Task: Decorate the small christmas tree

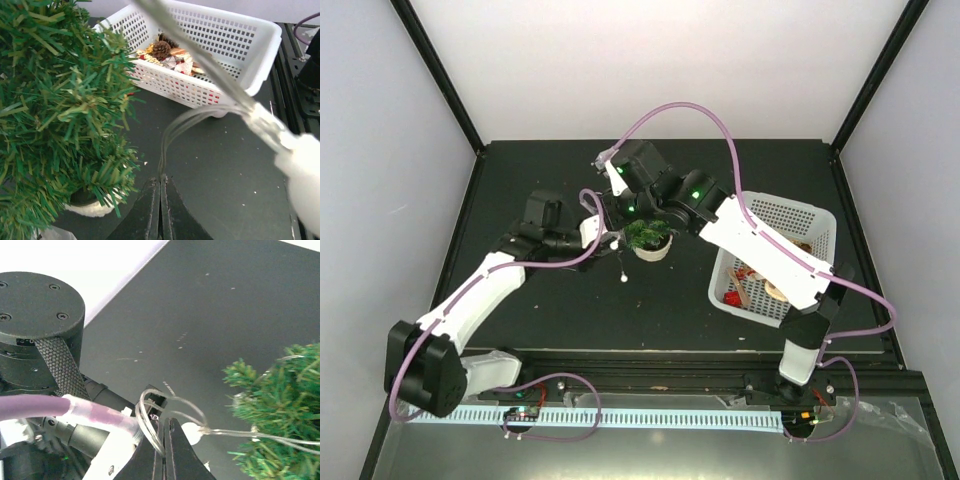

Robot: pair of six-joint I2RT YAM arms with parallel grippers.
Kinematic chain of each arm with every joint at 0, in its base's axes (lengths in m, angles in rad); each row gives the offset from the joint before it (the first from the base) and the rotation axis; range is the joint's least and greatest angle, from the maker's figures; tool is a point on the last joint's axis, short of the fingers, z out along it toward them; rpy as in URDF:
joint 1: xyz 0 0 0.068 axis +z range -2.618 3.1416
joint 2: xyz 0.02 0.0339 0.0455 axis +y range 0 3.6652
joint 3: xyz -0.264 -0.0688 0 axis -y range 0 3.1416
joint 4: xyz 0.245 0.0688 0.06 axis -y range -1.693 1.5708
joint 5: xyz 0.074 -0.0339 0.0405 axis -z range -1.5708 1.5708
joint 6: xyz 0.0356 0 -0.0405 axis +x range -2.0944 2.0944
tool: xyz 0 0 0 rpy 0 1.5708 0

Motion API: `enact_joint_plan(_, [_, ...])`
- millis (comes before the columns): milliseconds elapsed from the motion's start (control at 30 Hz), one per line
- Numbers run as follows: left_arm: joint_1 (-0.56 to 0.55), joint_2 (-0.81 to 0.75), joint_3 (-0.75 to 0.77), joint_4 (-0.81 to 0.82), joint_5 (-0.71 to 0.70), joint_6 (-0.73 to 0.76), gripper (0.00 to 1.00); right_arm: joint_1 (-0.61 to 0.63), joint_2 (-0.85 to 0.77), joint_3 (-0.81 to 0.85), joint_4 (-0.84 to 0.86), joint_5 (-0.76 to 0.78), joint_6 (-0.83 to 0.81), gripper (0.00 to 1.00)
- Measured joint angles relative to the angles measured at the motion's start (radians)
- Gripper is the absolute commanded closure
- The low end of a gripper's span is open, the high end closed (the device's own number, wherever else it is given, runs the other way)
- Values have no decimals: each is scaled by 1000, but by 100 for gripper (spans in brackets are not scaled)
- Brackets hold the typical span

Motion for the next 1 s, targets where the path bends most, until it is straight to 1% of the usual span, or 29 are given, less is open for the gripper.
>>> enact_joint_plan(100, [0, -67, -14, -54, -8, 21, 99, 1, -27, -36, 35, -18, 11, 99])
enact_joint_plan(267, [0, -224, -56, -112, -14, 57, 98, -2, -96, -129, 68, -19, 37, 99])
enact_joint_plan(333, [0, -253, -56, -133, -16, 70, 98, -4, -116, -161, 82, -19, 45, 99])
enact_joint_plan(633, [8, -293, -56, -241, -43, 119, 99, -4, -192, -283, 134, -6, 90, 99])
enact_joint_plan(900, [46, -321, -52, -291, -64, 137, 98, -4, -248, -382, 166, 24, 121, 99])
enact_joint_plan(1000, [49, -328, -41, -308, -63, 142, 98, -4, -282, -448, 189, 48, 138, 99])
